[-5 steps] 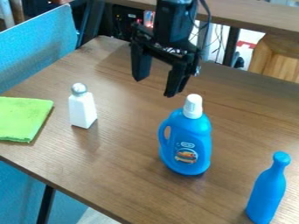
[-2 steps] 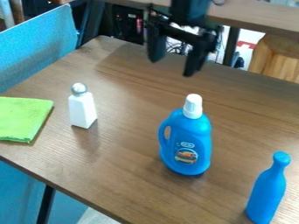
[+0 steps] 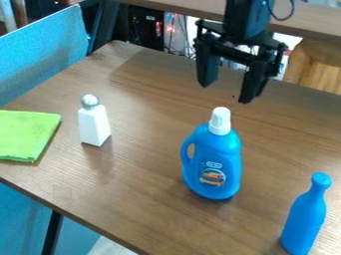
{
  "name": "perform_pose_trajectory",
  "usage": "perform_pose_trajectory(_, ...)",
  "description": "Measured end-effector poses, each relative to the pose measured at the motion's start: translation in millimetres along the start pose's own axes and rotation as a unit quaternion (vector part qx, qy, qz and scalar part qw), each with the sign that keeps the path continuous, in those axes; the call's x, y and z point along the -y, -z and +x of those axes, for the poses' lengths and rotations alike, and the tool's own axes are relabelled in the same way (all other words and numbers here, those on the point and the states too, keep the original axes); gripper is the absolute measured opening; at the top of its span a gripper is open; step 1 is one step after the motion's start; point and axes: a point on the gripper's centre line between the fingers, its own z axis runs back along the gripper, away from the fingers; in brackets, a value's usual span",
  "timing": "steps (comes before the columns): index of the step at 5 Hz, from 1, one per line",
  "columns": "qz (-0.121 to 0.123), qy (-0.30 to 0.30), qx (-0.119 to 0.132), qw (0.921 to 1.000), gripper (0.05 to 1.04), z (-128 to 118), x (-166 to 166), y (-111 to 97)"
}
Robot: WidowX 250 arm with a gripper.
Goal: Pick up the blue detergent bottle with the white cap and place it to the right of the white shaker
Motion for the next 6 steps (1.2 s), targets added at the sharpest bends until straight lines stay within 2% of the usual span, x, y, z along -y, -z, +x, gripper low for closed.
perform_pose_trajectory(1,0.008,0.003,-0.028,0.9996,1.001,-4,8,6)
perform_pose_trajectory(3,0.014,-0.008,-0.057,0.9983,1.001,-10,7,12)
perform_pose_trajectory(4,0.017,-0.008,-0.079,0.9967,1.001,-10,7,20)
perform_pose_trajectory(5,0.018,-0.008,-0.089,0.9959,1.001,-10,7,26)
perform_pose_trajectory(6,0.018,-0.015,-0.110,0.9936,1.001,-7,12,42)
